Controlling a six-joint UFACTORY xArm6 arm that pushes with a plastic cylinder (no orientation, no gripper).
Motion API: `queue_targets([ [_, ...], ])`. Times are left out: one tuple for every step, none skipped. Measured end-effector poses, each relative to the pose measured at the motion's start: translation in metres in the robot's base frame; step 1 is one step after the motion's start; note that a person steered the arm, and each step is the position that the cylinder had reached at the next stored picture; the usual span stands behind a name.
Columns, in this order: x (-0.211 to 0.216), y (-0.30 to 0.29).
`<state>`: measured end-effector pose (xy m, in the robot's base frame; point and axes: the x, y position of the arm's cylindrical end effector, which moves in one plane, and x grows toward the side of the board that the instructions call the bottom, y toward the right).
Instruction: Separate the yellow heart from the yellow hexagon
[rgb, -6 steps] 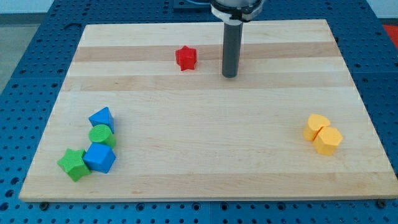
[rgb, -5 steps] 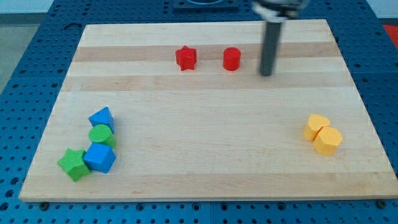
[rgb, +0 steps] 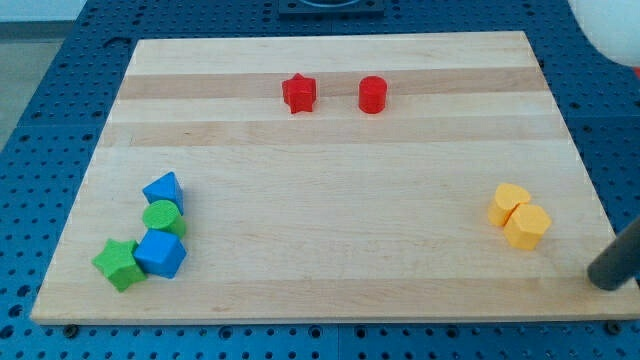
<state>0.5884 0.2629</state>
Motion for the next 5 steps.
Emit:
queue_targets([
  [-0.036, -0.016],
  [-0.051, -0.06],
  [-0.056, -0.101],
  [-0.076, -0.102],
  [-0.047, -0.058],
])
